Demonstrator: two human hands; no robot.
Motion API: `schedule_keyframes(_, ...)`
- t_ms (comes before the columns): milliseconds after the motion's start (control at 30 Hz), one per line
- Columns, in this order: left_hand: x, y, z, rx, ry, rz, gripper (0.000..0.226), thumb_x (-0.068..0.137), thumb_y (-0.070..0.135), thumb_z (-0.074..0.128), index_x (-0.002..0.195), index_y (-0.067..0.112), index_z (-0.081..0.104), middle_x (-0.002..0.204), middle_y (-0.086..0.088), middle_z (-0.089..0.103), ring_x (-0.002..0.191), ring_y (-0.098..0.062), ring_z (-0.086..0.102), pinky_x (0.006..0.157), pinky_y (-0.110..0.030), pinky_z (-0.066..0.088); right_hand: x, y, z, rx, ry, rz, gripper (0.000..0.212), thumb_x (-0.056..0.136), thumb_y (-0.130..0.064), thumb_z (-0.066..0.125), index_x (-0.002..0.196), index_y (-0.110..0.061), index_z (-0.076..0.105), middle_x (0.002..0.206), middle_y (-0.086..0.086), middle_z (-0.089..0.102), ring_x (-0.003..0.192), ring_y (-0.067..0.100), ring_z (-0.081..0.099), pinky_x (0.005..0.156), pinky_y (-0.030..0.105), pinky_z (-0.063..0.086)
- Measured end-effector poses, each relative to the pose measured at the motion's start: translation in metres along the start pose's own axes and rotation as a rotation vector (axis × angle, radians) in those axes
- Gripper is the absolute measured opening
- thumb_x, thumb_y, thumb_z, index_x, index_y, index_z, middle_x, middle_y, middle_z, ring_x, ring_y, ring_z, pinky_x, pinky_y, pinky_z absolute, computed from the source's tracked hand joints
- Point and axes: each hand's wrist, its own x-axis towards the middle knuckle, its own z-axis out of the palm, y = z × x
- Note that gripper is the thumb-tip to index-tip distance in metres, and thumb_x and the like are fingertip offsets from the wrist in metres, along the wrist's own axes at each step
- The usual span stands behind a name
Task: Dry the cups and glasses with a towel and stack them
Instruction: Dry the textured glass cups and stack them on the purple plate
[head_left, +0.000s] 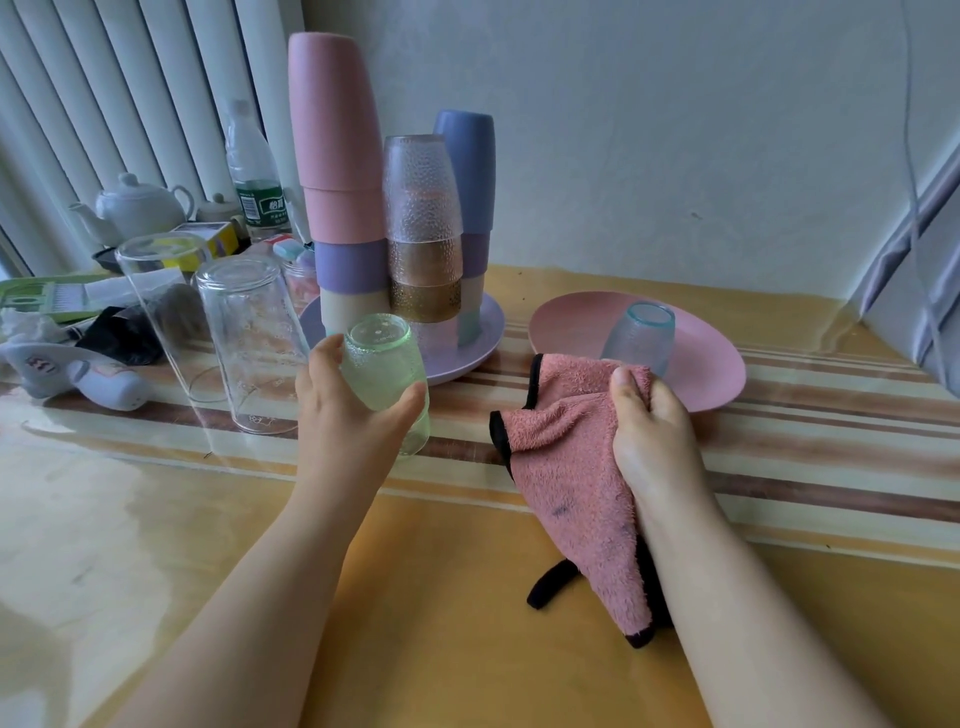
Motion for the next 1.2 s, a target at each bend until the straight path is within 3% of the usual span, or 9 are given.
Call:
schedule_keyframes(133, -0.011, 0.019, -0.005, 0.088, 0.199, 0.334, 0.079, 0.074, 0.028, 0.075, 0.139, 0.01, 0.034, 0.139, -0.016, 0.031, 0.132, -0.027, 0.029, 0.113, -0.045, 0.029, 0.002, -0.003, -0.006, -0.015, 0.009, -0.008, 0.015, 0.098, -0.032, 0.045, 0.096, -0.021, 0.055, 0.084, -0.02, 0.056, 0.077, -0.005, 0.051, 0.078, 0.018, 0.033)
schedule_keyframes(233, -0.021, 0.045, 0.009, 0.118, 0.15, 0.652, 0.046, 0.075, 0.024, 0.063, 0.116, 0.006, 0.049, 0.114, -0.013, 0.049, 0.108, -0.028, 0.045, 0.095, -0.029, 0.037, 0.007, -0.011, -0.018, -0.061, -0.001, -0.016, 0.02, 0.098, -0.03, 0.045, 0.106, -0.018, 0.059, 0.091, -0.011, 0.06, 0.09, 0.009, 0.055, 0.081, 0.02, 0.035)
schedule_keyframes(300, -0.026, 0.069, 0.026, 0.075, -0.196, 0.544, 0.033, 0.078, 0.026, 0.062, 0.105, 0.008, 0.056, 0.098, -0.003, 0.057, 0.095, -0.024, 0.054, 0.078, -0.02, 0.035, 0.012, -0.015, -0.032, -0.084, 0.016, 0.002, 0.025, 0.099, -0.031, 0.044, 0.112, -0.018, 0.06, 0.093, -0.011, 0.06, 0.094, 0.011, 0.055, 0.082, 0.022, 0.037)
schedule_keyframes(367, -0.024, 0.083, 0.05, 0.076, -0.48, 0.341, 0.036, 0.08, 0.031, 0.064, 0.109, 0.012, 0.058, 0.101, 0.003, 0.061, 0.097, -0.017, 0.058, 0.081, -0.022, 0.042, 0.018, -0.015, -0.048, -0.083, 0.057, 0.049, 0.026, 0.099, -0.032, 0.044, 0.116, -0.019, 0.059, 0.09, -0.012, 0.058, 0.095, 0.012, 0.055, 0.081, 0.022, 0.036)
schedule_keyframes(667, 0.029, 0.102, 0.172, 0.078, -0.753, 0.038, 0.077, 0.076, 0.022, 0.08, 0.139, 0.01, 0.037, 0.133, -0.002, 0.048, 0.114, -0.02, 0.049, 0.077, -0.032, 0.046, 0.042, 0.006, -0.09, 0.029, 0.21, 0.249, 0.041, 0.099, -0.032, 0.045, 0.13, -0.006, 0.052, 0.1, -0.002, 0.052, 0.092, 0.01, 0.046, 0.073, 0.014, 0.032)
schedule_keyframes(800, 0.038, 0.101, 0.204, 0.107, -0.836, 0.052, 0.082, 0.073, 0.02, 0.082, 0.139, 0.011, 0.035, 0.132, -0.004, 0.05, 0.11, -0.021, 0.05, 0.081, -0.027, 0.04, 0.047, 0.011, -0.094, 0.005, 0.228, 0.285, 0.043, 0.099, -0.033, 0.043, 0.134, -0.007, 0.05, 0.131, 0.007, 0.056, 0.112, 0.019, 0.051, 0.061, 0.012, 0.028)
schedule_keyframes(1000, 0.035, 0.101, 0.215, 0.096, -0.81, 0.059, 0.049, 0.074, 0.012, 0.077, 0.109, 0.012, 0.043, 0.095, -0.001, 0.05, 0.09, -0.022, 0.049, 0.06, -0.027, 0.038, 0.05, 0.015, -0.092, 0.002, 0.23, 0.298, 0.042, 0.1, -0.034, 0.042, 0.133, -0.011, 0.051, 0.132, 0.005, 0.056, 0.118, 0.02, 0.05, 0.069, 0.012, 0.029)
schedule_keyframes(1133, 0.031, 0.113, 0.182, -0.16, -0.682, 0.022, 0.062, 0.071, 0.017, 0.083, 0.123, 0.018, 0.049, 0.102, 0.003, 0.058, 0.093, -0.017, 0.059, 0.077, -0.027, 0.046, 0.048, 0.011, -0.09, -0.001, 0.227, 0.287, 0.041, 0.1, -0.033, 0.042, 0.13, -0.008, 0.054, 0.129, 0.008, 0.058, 0.118, 0.022, 0.052, 0.068, 0.014, 0.029)
schedule_keyframes(1200, 0.025, 0.115, 0.15, -0.215, -0.656, 0.032, 0.063, 0.072, 0.019, 0.082, 0.125, 0.02, 0.049, 0.1, 0.007, 0.061, 0.088, -0.011, 0.062, 0.072, -0.025, 0.05, 0.045, 0.006, -0.087, 0.005, 0.235, 0.264, 0.042, 0.099, -0.035, 0.042, 0.131, -0.008, 0.053, 0.132, 0.008, 0.056, 0.121, 0.023, 0.051, 0.076, 0.016, 0.03)
